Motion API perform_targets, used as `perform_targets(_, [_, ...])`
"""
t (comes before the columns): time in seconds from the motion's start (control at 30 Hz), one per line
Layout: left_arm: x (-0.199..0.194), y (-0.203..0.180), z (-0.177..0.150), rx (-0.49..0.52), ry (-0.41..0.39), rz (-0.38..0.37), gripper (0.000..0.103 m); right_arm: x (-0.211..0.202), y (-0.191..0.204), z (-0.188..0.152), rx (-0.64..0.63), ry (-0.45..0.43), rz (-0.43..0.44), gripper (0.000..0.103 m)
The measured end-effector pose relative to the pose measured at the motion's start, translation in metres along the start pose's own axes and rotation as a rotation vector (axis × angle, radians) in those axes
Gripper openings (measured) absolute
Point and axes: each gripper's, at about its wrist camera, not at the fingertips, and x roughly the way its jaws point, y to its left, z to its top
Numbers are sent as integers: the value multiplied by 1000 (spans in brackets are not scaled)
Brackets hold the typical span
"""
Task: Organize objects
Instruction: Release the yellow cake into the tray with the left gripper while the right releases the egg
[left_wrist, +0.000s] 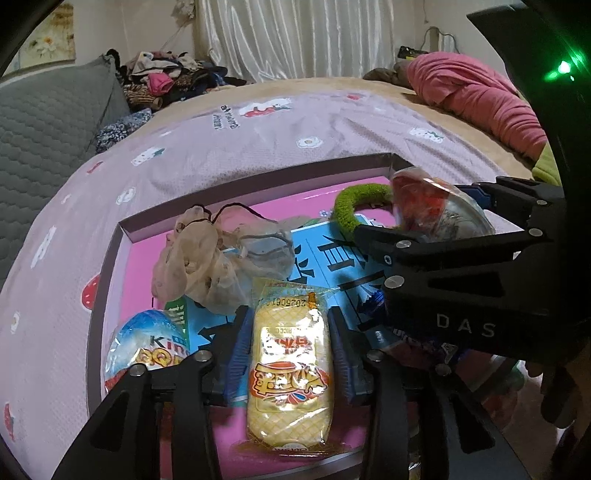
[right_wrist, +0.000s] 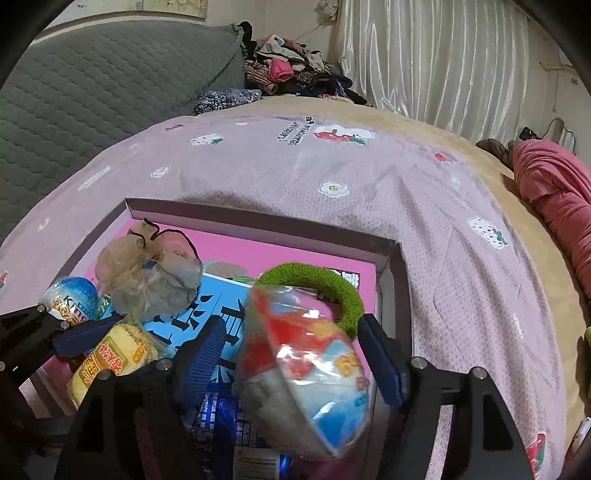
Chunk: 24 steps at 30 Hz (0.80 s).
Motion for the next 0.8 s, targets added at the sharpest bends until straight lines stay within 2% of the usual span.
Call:
perform_targets(0.03, [-1, 0, 0, 5, -2, 8, 57, -1, 0, 0, 0, -2, 0, 74])
perform_targets(0.2, [-11, 2, 3, 2, -25, -12, 61, -9, -5, 0, 13, -26, -3, 77])
perform_targets(0.33, [-24, 1, 6, 17, -56, 1, 75, -20, -9, 3, 31, -64, 9, 77])
perform_targets(0.43, [-37, 6, 10, 1, -87, 1, 79, -28, -9, 4, 22, -75, -5, 83])
perform_targets(0.5, [-42, 9, 12, -7, -91, 10, 80, -37, -6, 5, -4, -86, -61, 83])
perform_targets(0.67, [-56, 21, 17, -44, -108, 34, 82, -65, -3, 11, 7, -152, -70, 90])
perform_targets(0.8, [-75, 36, 16, -98, -132, 78, 85, -90, 15, 14, -50, -213, -143, 91])
